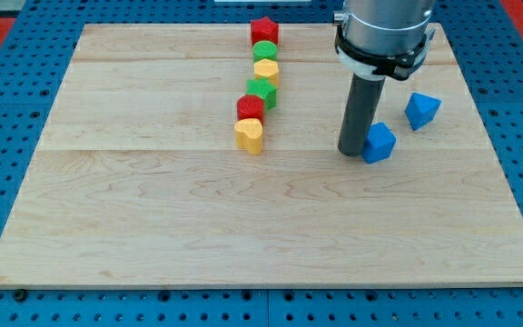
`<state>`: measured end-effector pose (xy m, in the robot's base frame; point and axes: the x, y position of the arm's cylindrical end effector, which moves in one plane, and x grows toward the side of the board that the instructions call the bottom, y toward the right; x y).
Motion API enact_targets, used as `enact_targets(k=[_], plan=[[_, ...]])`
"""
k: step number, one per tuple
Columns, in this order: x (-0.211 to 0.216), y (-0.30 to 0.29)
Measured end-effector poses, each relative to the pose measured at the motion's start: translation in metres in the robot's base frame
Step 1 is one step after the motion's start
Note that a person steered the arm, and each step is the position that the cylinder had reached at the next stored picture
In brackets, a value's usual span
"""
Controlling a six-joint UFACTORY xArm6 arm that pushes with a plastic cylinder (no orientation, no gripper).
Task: Push the blue cube bottom left to the blue triangle
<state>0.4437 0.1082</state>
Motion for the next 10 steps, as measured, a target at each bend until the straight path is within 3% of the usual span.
enact_targets(k=[4, 6, 10], plan=[[-0.011, 0.038], [0.029, 0.045], [0.006, 0.069]])
